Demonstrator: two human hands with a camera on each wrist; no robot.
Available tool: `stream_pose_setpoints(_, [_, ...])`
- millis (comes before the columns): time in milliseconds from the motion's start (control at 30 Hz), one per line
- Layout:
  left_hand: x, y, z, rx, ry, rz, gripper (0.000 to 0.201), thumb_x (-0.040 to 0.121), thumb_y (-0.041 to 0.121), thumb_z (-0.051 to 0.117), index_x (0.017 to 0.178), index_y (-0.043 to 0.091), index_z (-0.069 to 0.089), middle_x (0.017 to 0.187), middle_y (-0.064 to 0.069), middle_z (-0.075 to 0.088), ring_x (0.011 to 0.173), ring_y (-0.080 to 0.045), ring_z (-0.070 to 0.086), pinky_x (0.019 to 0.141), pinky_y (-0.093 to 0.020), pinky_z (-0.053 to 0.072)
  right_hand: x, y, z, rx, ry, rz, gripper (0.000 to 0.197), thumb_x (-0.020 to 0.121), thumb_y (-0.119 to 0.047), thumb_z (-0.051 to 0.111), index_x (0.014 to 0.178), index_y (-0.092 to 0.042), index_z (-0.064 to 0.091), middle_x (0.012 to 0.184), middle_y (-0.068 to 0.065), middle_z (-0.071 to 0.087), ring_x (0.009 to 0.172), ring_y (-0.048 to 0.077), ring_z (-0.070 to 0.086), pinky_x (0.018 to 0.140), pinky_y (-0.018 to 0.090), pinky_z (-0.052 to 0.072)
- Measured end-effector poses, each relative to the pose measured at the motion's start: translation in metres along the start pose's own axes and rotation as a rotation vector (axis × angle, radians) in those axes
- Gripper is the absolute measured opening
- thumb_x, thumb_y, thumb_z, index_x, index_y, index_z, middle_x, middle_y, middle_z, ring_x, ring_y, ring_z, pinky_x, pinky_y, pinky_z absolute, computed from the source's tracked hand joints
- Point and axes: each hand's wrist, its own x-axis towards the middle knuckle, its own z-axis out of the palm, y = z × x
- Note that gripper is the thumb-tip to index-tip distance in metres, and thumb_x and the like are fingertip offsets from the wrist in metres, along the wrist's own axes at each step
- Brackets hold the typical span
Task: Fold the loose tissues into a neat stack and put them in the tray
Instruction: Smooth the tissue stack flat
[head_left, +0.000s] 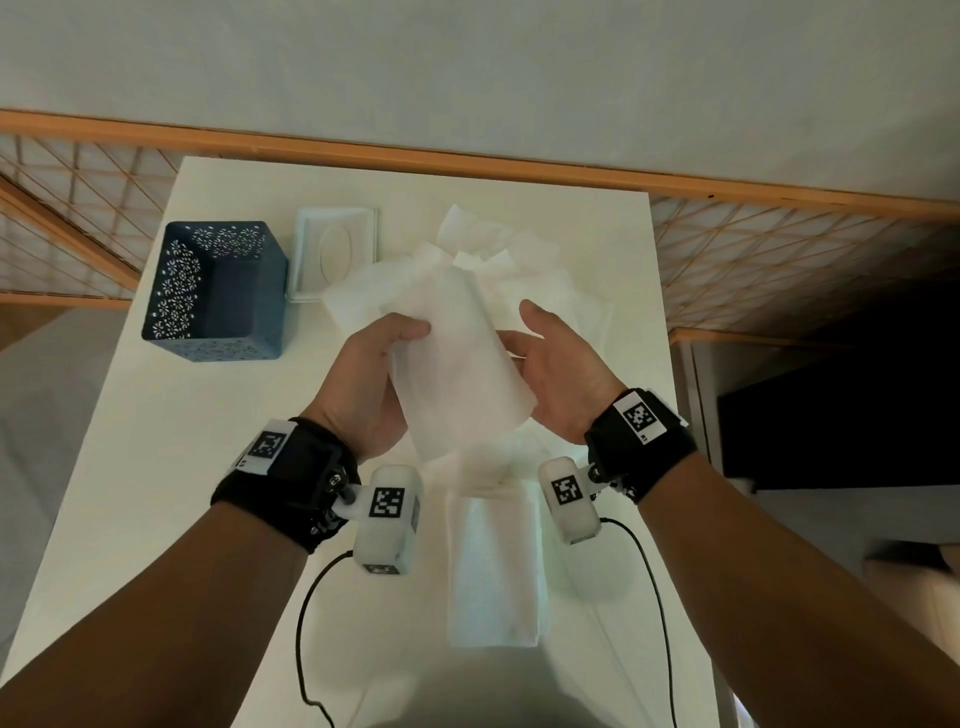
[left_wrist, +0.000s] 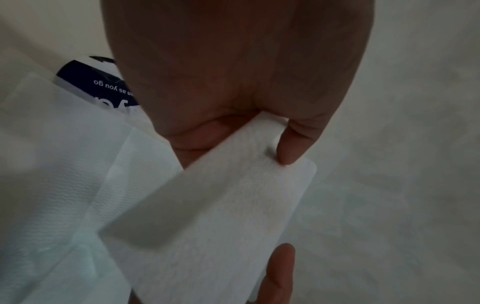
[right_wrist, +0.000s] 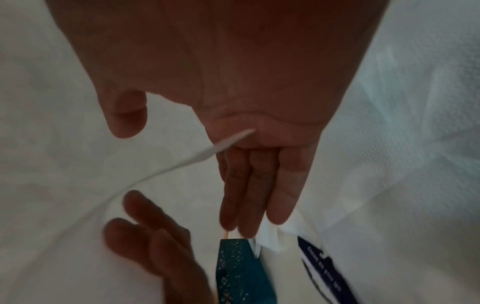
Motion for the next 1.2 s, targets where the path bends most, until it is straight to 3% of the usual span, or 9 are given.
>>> stream_pose_setpoints(133, [0.001,-0.002,-0.006,0.084,0.027,-0.036,0.051,0.094,0.021,0.062,0.142,0.002,0.061,0.135,-0.021,0.067,0.116,-0.037,0.067,0.100,-0.047,0.056,-0.002,0.009,-0.002,-0.004,-0.070,-0.103,0.058,0.097,-0.032,0.064,0.144,0.001,0.055,0.141,0.023,0.062,0.132,0.044,0.058,0.110,0.058,0.046])
stream_pose_setpoints(233, [0.001,-0.002,-0.010,0.185,0.140,0.019,0.037,0.095,0.014,0.069,0.131,0.004,0.068,0.128,-0.020,0.072,0.107,-0.036,0.070,0.095,-0.049,0.058,-0.002,0.010,-0.009,-0.057,0.134,-0.188,0.042,0.096,-0.015,0.071,0.135,-0.001,0.063,0.133,0.022,0.068,0.126,0.045,0.062,0.105,0.059,0.052])
stream_pose_setpoints(433, [-0.005,-0.007,-0.020,0.330,0.238,0.097,0.052,0.077,0.028,0.081,0.121,0.003,0.067,0.111,-0.013,0.078,0.097,-0.041,0.075,0.080,-0.053,0.043,-0.016,0.009,-0.018,-0.099,0.239,-0.262,0.029,0.099,-0.014,0.067,0.127,-0.009,0.069,0.126,0.014,0.073,0.119,0.038,0.068,0.103,0.056,0.055])
stream_pose_setpoints(567, [-0.010,-0.011,-0.018,0.228,0.218,0.091,0.020,0.099,0.007,0.062,0.119,0.005,0.068,0.103,-0.013,0.076,0.080,-0.026,0.073,0.060,-0.034,0.048,-0.024,0.011,-0.016,-0.048,0.237,-0.277,0.029,0.100,-0.010,0.065,0.129,-0.006,0.069,0.129,0.018,0.071,0.113,0.033,0.069,0.103,0.055,0.053])
stream_pose_setpoints(700, [-0.014,-0.014,-0.009,0.152,0.171,0.076,0.027,0.099,-0.007,0.047,0.092,0.010,0.068,0.085,-0.005,0.074,0.065,-0.019,0.068,0.046,-0.024,0.049,-0.029,0.013,-0.005,0.050,0.163,-0.259,0.034,0.100,-0.001,0.056,0.133,-0.004,0.066,0.134,0.019,0.068,0.120,0.034,0.066,0.106,0.053,0.050])
stream_pose_setpoints(800, [-0.012,-0.017,-0.005,0.150,0.197,0.069,0.031,0.099,-0.006,0.049,0.086,0.017,0.065,0.082,0.001,0.073,0.066,-0.014,0.067,0.052,-0.023,0.052,-0.032,0.014,0.003,0.122,0.088,-0.251,0.041,0.098,0.002,0.053,0.138,0.000,0.061,0.140,0.025,0.061,0.122,0.038,0.064,0.108,0.056,0.047])
stream_pose_setpoints(867, [-0.011,-0.019,-0.003,0.180,0.278,0.067,0.015,0.101,0.003,0.057,0.104,0.016,0.065,0.092,0.001,0.071,0.070,-0.012,0.066,0.055,-0.021,0.052,-0.036,0.014,0.007,0.164,0.046,-0.248,0.046,0.096,0.001,0.055,0.142,0.001,0.057,0.146,0.027,0.056,0.128,0.042,0.060,0.109,0.055,0.047])
stream_pose_setpoints(1000, [-0.013,-0.021,-0.002,0.446,0.423,0.122,0.059,0.094,0.041,0.075,0.143,0.021,0.048,0.125,0.005,0.063,0.112,-0.017,0.065,0.101,-0.037,0.053,-0.039,0.015,0.014,0.170,0.028,-0.233,0.056,0.090,-0.004,0.061,0.146,-0.004,0.055,0.149,0.026,0.055,0.137,0.047,0.051,0.115,0.062,0.040])
stream_pose_setpoints(1200, [-0.023,-0.025,0.003,0.361,0.367,0.029,0.062,0.086,0.064,0.069,0.135,0.027,0.057,0.130,0.007,0.063,0.124,-0.018,0.063,0.113,-0.045,0.048,-0.040,0.021,0.020,0.211,0.045,-0.212,0.059,0.088,0.001,0.054,0.147,0.000,0.050,0.149,0.027,0.053,0.138,0.047,0.051,0.113,0.058,0.044])
